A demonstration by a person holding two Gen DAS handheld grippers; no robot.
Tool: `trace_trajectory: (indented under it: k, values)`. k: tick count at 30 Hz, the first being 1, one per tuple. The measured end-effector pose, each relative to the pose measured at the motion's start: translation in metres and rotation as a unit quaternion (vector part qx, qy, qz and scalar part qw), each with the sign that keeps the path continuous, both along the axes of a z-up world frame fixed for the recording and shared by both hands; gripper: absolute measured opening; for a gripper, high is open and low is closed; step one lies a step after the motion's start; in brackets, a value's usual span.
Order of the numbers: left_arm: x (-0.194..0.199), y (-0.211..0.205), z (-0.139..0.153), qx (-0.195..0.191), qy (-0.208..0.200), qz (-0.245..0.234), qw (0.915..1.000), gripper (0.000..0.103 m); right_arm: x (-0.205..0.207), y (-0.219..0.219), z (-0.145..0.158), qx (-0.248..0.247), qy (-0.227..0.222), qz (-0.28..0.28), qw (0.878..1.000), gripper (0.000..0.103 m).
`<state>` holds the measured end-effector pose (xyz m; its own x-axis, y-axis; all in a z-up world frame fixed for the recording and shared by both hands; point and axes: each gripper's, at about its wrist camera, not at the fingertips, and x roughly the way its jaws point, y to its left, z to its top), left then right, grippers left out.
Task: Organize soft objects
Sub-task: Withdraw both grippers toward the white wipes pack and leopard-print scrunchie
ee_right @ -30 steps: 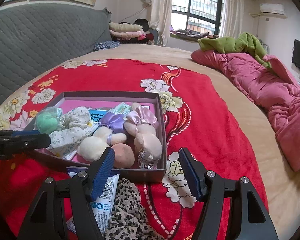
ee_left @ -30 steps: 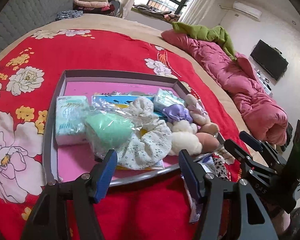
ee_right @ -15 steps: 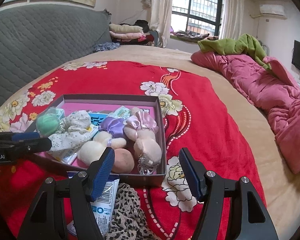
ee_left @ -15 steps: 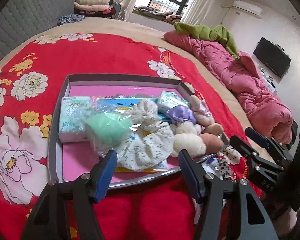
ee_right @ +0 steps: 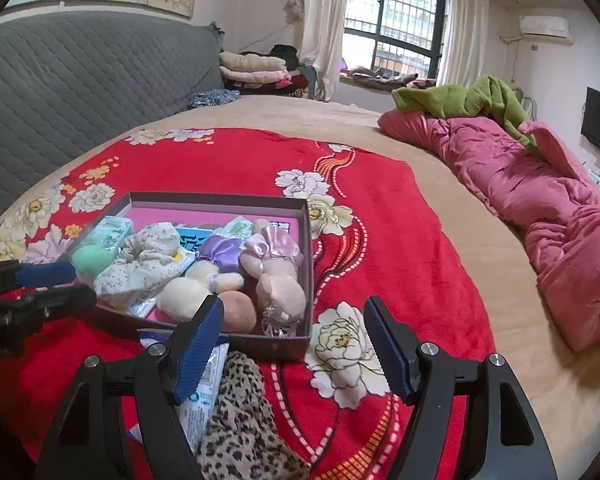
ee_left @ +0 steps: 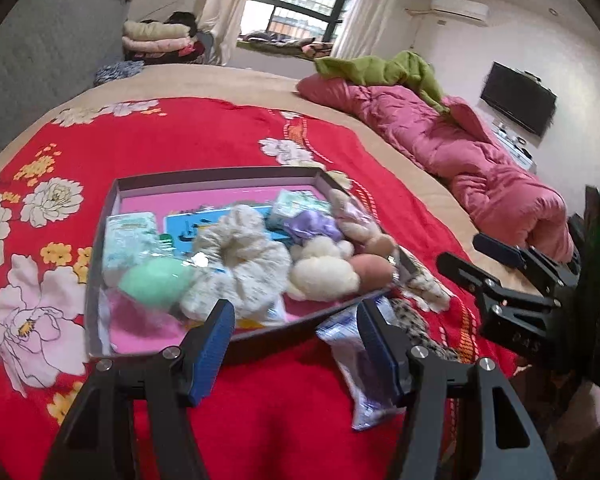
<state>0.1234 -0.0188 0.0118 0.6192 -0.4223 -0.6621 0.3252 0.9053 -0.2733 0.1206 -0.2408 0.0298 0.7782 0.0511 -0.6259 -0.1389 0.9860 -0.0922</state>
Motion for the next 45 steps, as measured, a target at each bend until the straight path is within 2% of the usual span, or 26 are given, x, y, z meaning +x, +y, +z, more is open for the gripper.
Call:
trace_trajectory:
  k: [7, 14, 23, 28, 35, 45]
  values:
    - [-0.020, -0.018, 0.000, 0.022, -0.001, -0.009, 0.9997, 0.063, -0.023, -0.009, 0.006, 0.008, 0.003, 0.007, 1.000, 0.075]
    - [-0.034, -0.026, -0.002, 0.020, 0.015, -0.012, 0.9996, 0.063, -0.048, -0.013, 0.005, 0.019, 0.009, 0.015, 1.000, 0.075]
    - [-0.051, -0.021, 0.004, 0.018, 0.017, 0.010, 0.9996, 0.063, -0.071, -0.010, 0.011, 0.021, 0.007, 0.032, 0.999, 0.075]
    - [-0.057, -0.022, -0.003, 0.013, 0.042, 0.014, 0.9989, 0.063, -0.081, -0.013, 0.011, 0.023, 0.012, 0.033, 0.999, 0.075]
    - [-0.057, -0.033, -0.026, 0.013, 0.084, -0.001, 0.9964, 0.063, -0.091, -0.015, -0.005, 0.017, 0.038, 0.042, 0.998, 0.075]
    - [-0.031, -0.044, -0.053, -0.027, 0.131, -0.008, 0.9910, 0.063, -0.079, -0.010, -0.042, 0.000, 0.083, 0.049, 0.995, 0.075]
